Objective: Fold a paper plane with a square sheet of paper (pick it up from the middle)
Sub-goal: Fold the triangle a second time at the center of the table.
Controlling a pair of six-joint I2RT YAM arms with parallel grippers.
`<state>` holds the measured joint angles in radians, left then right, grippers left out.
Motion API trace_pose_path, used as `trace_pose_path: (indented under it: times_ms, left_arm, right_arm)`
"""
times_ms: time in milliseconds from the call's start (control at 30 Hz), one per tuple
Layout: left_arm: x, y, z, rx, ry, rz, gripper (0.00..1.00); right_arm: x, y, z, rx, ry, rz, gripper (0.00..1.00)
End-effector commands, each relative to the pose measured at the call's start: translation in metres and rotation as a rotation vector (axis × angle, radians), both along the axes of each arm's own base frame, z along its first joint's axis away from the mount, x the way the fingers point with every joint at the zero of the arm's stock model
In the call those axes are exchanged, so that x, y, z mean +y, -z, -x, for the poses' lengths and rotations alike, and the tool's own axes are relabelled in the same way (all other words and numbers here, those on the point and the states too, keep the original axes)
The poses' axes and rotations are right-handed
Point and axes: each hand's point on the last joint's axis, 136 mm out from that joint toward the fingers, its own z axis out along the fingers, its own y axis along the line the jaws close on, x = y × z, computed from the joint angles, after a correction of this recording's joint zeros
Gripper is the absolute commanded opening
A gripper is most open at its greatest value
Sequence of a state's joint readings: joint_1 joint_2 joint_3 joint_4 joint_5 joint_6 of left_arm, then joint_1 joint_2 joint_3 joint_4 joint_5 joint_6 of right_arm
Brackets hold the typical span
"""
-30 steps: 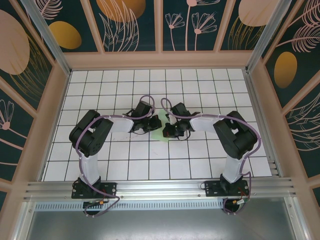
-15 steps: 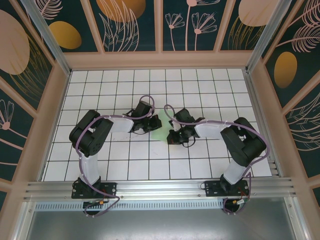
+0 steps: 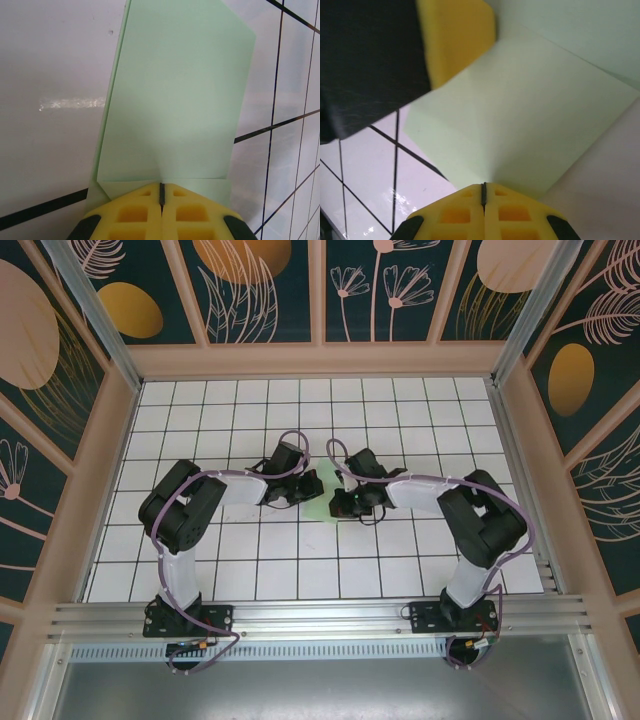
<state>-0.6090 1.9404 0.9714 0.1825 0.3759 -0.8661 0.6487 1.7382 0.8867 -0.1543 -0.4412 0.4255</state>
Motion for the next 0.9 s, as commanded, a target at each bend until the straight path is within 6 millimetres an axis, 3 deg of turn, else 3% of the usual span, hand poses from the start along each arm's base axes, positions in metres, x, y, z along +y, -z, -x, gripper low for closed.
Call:
trace_pose_path:
  times_ms: [0, 200, 433, 533, 667, 867]
  left_arm:
    - [0.026, 0.053, 0.027, 0.124, -0.014, -0.154, 0.01]
    - [0.015, 0.035, 0.019, 0.064, 0.024, -0.099, 0.04]
    - [-0.013, -0.025, 0.017, -0.047, 0.051, 0.109, 0.11]
    - [-0.018, -0.037, 0.025, -0.058, 0.056, 0.143, 0.12]
    - [-0.021, -0.035, 0.037, -0.04, 0.065, 0.144, 0.11]
    - [-0.02, -0.013, 0.047, 0.017, 0.056, 0.104, 0.04]
  right_arm:
    - [-0.011, 0.014, 0.008, 0.037, 0.015, 0.037, 0.03]
    - [-0.025, 0.034, 0.02, 0.082, 0.026, 0.106, 0.03]
    - [-0.034, 0.045, 0.02, 0.097, 0.049, 0.163, 0.02]
    - [-0.035, 0.046, 0.021, 0.099, 0.049, 0.169, 0.02]
    - [-0.035, 0.049, 0.021, 0.103, 0.049, 0.173, 0.02]
    - [-0.035, 0.049, 0.02, 0.101, 0.052, 0.175, 0.02]
